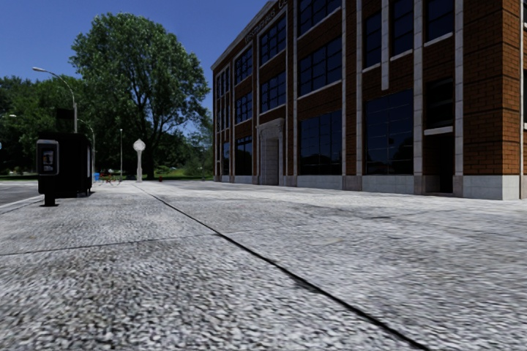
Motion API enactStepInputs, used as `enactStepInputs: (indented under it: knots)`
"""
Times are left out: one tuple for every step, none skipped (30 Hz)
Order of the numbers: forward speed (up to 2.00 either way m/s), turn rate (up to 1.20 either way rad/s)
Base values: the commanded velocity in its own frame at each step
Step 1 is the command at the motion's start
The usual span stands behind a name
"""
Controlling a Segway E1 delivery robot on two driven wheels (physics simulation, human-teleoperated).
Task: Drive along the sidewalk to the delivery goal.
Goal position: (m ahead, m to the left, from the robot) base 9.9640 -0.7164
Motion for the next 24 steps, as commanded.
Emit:
enactStepInputs:
  knots:
    - [1.65,0.00]
    - [1.66,0.00]
    - [1.66,0.00]
    - [1.66,0.00]
    - [1.66,0.00]
    - [1.70,0.00]
    - [2.00,0.00]
    - [2.00,0.00]
    - [2.00,0.00]
    - [2.00,0.00]
    - [2.00,0.00]
    - [2.00,0.00]
    - [2.00,0.00]
    - [2.00,0.00]
    - [2.00,0.00]
    - [2.00,0.00]
    - [2.00,0.00]
    - [2.00,0.00]
    - [2.00,0.00]
    - [2.00,0.00]
    - [2.00,0.00]
    - [2.00,0.00]
    - [2.00,0.00]
    - [2.00,0.00]
